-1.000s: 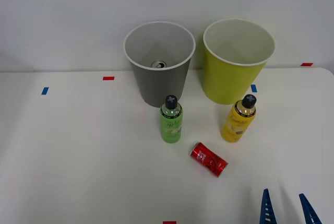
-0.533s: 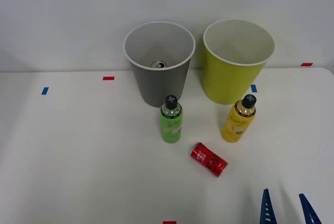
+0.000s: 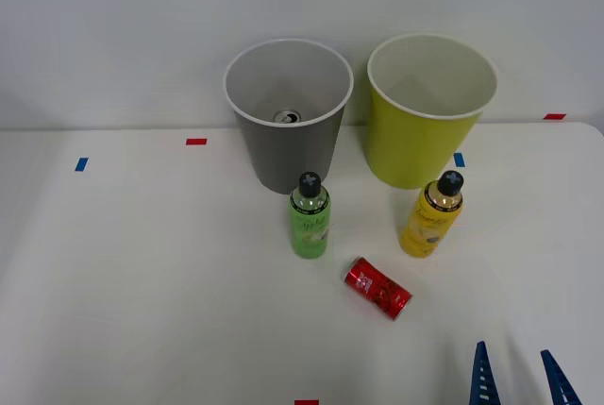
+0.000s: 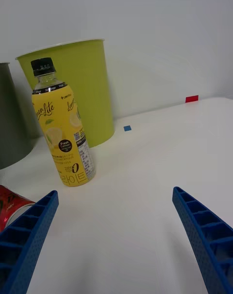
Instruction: Put cans in the gray bin, plastic bottles in the light green bin
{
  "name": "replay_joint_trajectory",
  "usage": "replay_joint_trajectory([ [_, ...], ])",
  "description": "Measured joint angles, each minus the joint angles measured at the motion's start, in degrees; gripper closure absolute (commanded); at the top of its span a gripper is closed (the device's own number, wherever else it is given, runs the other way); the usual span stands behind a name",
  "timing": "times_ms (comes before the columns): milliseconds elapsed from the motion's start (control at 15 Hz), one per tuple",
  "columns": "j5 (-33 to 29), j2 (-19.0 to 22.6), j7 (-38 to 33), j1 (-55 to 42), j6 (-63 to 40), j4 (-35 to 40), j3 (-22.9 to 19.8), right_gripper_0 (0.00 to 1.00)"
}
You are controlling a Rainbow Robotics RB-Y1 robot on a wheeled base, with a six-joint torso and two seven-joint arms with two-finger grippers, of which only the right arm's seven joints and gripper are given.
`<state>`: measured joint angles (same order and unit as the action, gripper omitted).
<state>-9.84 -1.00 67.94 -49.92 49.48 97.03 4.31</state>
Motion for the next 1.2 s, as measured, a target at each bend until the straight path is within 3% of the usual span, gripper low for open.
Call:
replay_joint_trajectory([
  [667, 0.96, 0.25, 0.40, 0.50, 0.81, -2.08, 0.10, 0.19],
  [1000, 5.22, 4.71, 2.12, -0.46, 2.25, 2.07, 4.42, 0.19],
  [1200, 8.76, 6.41, 10.28, -0.30, 2.27, 2.84, 6.36, 0.19],
])
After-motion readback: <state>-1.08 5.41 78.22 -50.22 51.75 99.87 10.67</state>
